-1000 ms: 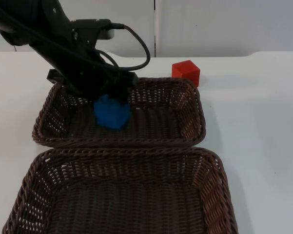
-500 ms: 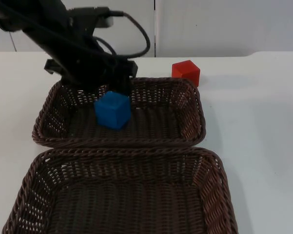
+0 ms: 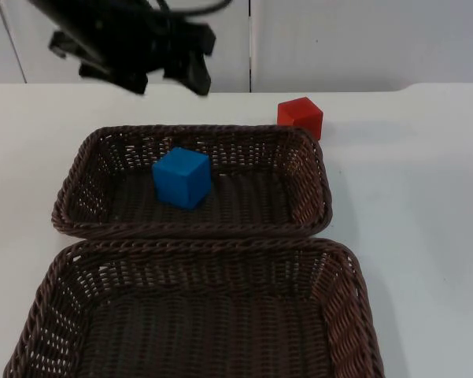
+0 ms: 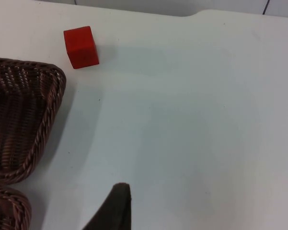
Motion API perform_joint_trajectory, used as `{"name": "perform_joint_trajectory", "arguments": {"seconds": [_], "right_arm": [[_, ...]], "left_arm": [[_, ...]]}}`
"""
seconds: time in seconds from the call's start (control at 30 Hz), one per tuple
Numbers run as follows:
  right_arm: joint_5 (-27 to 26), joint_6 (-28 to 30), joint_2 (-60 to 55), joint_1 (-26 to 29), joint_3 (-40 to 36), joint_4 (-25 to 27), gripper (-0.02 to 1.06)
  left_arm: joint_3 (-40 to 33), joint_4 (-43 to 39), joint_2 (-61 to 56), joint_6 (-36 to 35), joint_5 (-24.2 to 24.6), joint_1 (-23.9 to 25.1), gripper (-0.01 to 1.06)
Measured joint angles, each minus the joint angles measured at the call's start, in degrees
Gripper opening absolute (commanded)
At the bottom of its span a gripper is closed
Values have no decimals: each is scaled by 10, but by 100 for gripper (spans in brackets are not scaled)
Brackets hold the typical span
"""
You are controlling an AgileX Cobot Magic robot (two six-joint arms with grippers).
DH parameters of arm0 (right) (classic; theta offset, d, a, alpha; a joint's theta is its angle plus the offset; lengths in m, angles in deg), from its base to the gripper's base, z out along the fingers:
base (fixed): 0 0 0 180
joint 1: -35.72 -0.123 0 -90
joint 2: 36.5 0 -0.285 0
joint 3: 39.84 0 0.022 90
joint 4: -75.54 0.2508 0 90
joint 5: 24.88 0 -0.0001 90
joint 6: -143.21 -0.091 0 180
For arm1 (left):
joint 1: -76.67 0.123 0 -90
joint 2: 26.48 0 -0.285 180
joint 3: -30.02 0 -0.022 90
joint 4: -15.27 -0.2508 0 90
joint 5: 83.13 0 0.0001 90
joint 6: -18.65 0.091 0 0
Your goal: Pick up one cube with the left hand and place it into the upper basket. Pick up one cube with the right hand and place it into the lower basket.
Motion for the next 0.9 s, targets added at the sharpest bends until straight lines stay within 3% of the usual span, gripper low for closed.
{"name": "perform_joint_trajectory", "arguments": {"seconds": [0.33, 0.9], "right_arm": [[0, 0, 0, 0, 0, 0, 105], [0, 0, 0, 0, 0, 0, 105]], "left_arm": [[-11, -13, -103, 0, 20, 0, 73], [-146, -61, -269, -26, 21, 18, 73]]}}
